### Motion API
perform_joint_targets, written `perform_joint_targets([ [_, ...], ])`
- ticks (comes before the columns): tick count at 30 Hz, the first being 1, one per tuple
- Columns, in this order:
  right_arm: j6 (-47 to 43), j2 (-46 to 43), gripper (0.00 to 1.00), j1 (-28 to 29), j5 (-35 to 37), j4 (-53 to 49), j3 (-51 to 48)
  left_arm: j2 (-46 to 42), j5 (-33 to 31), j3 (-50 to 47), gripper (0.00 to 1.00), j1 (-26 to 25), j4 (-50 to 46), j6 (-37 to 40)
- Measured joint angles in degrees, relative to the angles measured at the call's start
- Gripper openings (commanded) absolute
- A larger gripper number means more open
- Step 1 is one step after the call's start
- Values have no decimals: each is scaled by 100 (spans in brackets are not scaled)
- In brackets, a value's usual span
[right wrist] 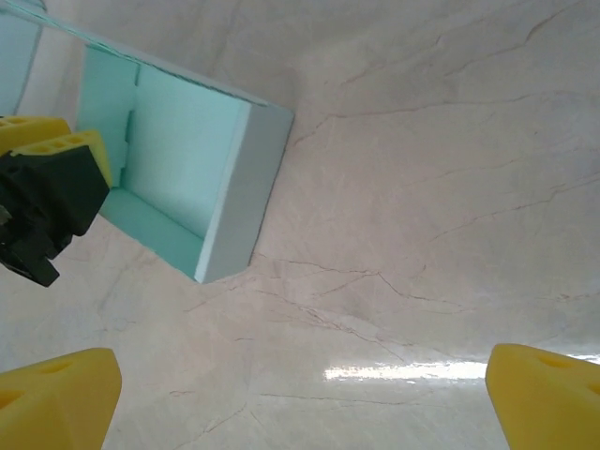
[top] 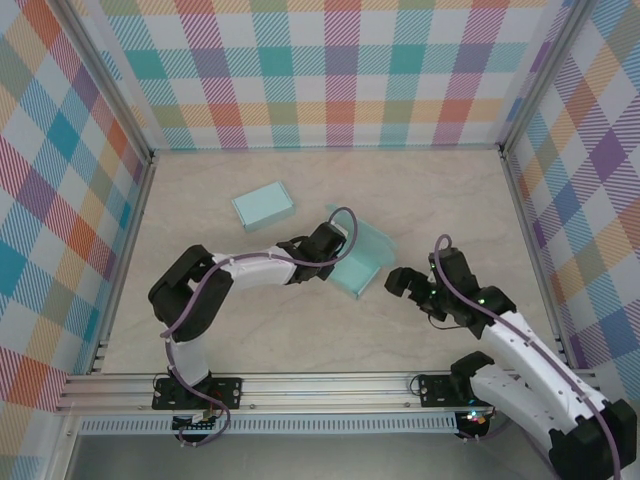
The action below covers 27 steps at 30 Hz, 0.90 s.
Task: Fold the paper box
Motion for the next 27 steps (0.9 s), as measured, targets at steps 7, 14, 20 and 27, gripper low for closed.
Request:
perform_joint_targets([
  [7, 146, 688, 100, 227, 48, 522, -42, 153, -133, 2, 25, 2, -24, 81],
  [14, 164, 1384, 100, 402, 221, 833, -20, 214, -221, 42, 10, 0, -44, 85],
  [20, 162, 1864, 100, 455, 280, 1060, 162, 315, -382, 151, 10, -13, -50, 63],
  [27, 155, 2024, 100, 483, 369, 1200, 286, 614, -765, 533, 10, -17, -289, -55],
])
